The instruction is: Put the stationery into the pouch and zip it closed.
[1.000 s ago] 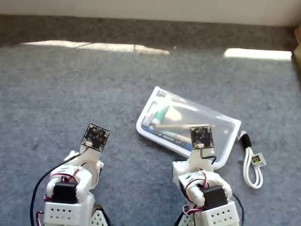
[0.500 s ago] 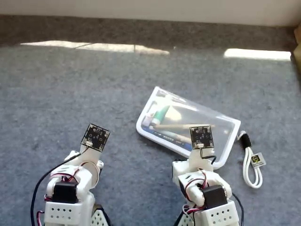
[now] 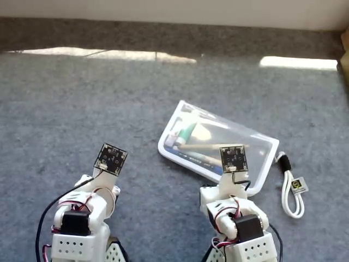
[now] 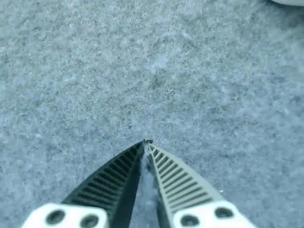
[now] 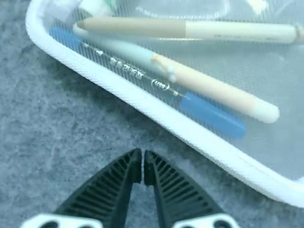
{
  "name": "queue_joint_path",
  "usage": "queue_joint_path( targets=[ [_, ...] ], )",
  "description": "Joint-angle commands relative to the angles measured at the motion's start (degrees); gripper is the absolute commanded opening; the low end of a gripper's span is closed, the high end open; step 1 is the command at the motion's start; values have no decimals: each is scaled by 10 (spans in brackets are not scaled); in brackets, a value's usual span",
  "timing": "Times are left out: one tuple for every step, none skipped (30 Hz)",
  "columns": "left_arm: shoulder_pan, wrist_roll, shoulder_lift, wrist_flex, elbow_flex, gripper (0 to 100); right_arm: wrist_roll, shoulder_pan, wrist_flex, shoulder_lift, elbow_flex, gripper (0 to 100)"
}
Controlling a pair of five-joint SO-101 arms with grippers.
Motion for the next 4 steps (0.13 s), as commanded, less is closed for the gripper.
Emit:
queue_joint_path(
  targets=[
    [-3, 7, -8, 2, 13, 7, -4, 7, 4, -7, 75, 11],
    [-3, 7, -8, 2, 13, 7, -4, 7, 4, -7, 75, 11],
    [-3, 7, -8, 2, 13, 7, -4, 7, 4, -7, 75, 11],
    [-3, 7, -8, 2, 13, 7, -4, 7, 4, -7, 75, 11]
  ],
)
